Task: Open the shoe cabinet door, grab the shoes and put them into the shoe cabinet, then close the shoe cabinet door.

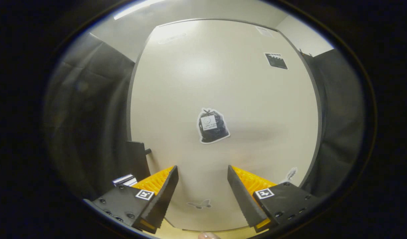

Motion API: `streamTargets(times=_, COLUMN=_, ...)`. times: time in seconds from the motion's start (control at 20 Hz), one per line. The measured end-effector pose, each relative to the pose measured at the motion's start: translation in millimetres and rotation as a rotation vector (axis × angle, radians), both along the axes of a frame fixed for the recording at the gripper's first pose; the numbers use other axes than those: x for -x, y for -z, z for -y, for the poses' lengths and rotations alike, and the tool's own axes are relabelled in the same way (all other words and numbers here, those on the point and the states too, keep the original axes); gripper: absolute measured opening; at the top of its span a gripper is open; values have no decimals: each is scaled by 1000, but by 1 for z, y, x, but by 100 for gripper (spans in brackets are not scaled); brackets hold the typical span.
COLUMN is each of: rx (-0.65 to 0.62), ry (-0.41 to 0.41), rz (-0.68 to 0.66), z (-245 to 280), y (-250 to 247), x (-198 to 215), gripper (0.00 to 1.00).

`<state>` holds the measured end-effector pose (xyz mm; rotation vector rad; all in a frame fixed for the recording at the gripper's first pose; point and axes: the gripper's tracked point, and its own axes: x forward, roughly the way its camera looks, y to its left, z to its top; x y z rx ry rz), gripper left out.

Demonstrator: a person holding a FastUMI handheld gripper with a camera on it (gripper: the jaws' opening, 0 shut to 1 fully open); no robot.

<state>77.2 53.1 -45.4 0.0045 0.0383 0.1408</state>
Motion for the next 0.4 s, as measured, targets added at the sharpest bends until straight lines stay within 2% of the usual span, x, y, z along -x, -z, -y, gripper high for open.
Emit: streamTargets(times=0.4, rx=-1, ry=31, rz=9, z=0, y=0, x=1, gripper=93)
